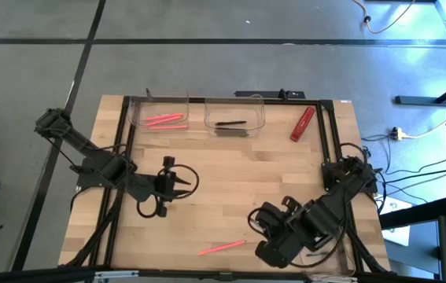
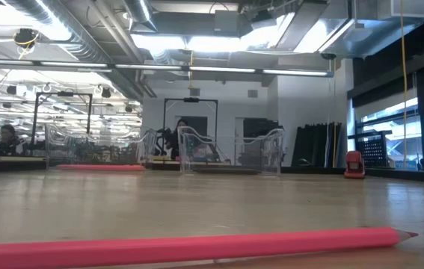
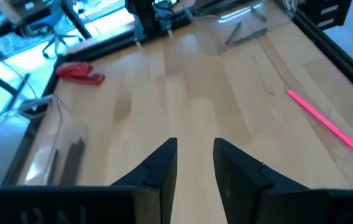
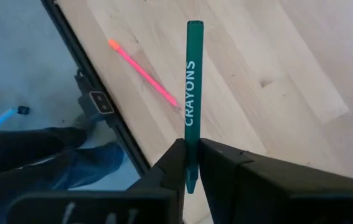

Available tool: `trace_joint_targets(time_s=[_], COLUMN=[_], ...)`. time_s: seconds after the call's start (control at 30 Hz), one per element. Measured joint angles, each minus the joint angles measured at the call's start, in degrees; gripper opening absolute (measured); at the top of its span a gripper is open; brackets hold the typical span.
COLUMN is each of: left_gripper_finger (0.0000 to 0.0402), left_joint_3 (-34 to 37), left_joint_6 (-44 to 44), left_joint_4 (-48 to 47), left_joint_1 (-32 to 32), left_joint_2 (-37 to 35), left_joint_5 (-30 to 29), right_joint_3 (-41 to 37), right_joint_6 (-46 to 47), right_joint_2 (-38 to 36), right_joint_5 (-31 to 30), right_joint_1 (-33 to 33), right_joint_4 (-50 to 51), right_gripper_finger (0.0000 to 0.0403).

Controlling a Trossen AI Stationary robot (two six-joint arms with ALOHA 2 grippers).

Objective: Sort crayons/erasers/pens/pencils in bins
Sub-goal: Put the green crayon into the bottom transparent bin

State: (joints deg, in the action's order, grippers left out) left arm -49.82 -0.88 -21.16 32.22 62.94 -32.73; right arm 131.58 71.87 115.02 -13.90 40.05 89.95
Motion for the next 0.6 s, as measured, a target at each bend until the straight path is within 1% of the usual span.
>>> trace_joint_targets(time_s=[0.1,0.17,0.37,0.5,0.6], left_gripper_finger=[0.0096,0.0096,0.0096,0.0096,0.0096], left_joint_3=[0.00,0.00,0.00,0.00,0.00], left_joint_6=[2.96,3.45,3.99,6.01,6.02], left_joint_4=[2.20,2.81,4.18,6.30,6.57], left_joint_1=[-2.20,-3.51,-6.54,-8.91,-10.96], left_joint_2=[0.00,0.00,0.00,0.00,0.00], left_joint_5=[2.61,4.87,8.04,11.22,14.45], right_joint_3=[-5.46,-11.20,-28.89,-37.84,-43.62], right_joint_6=[0.06,1.65,13.36,19.36,23.16], right_joint_2=[-3.23,-6.40,-18.16,-23.92,-26.63], right_joint_5=[0.20,0.42,2.08,4.25,6.56], right_joint_1=[-0.11,-0.13,0.85,2.05,3.06], right_joint_4=[0.02,-0.13,-0.57,-4.16,-7.18], right_gripper_finger=[0.0044,0.0044,0.0044,0.0044,0.0044])
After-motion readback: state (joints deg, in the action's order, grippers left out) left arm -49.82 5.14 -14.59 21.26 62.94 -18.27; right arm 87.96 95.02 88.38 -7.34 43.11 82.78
